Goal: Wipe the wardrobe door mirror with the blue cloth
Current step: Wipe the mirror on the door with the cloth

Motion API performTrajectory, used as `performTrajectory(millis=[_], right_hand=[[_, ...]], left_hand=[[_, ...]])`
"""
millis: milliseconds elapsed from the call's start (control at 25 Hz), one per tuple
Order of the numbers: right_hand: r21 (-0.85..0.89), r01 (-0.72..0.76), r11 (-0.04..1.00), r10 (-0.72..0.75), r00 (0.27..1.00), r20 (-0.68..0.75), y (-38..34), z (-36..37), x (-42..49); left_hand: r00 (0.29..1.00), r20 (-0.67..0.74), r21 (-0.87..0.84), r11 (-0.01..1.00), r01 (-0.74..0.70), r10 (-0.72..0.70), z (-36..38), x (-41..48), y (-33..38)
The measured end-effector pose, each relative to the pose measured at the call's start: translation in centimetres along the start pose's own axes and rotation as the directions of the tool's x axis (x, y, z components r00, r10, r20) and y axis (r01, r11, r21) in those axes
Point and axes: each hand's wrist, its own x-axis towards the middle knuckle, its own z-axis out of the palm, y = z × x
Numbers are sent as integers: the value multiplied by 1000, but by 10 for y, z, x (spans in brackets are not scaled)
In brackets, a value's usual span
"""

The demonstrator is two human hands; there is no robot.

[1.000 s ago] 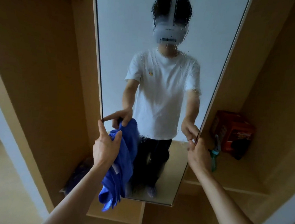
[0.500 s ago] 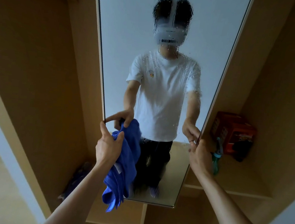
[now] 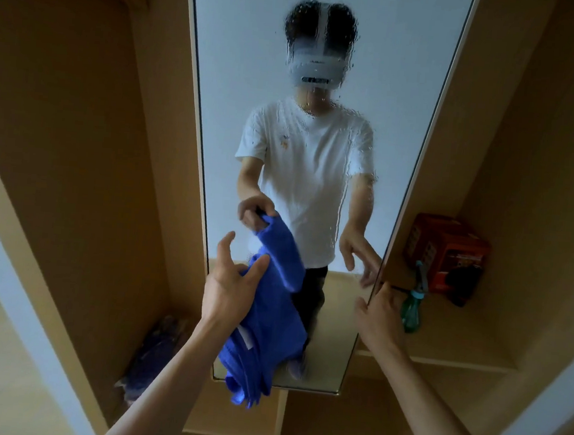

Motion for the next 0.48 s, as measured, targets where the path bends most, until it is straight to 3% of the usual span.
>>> performTrajectory(millis=[160,320,480], right_hand=[[89,92,992,-104,984,145,-20,-7,-22],[460,-79,885,-108,925,365,-45,-23,-45],[568,-97,817,-183,891,415,-47,-29,-54]], left_hand=[[982,151,-252,965,-74,114,0,-8,21],[970,156,-378,919,-117,188,3,-17,34],[985,117,-526,849,-44,124,-2,-15,39]])
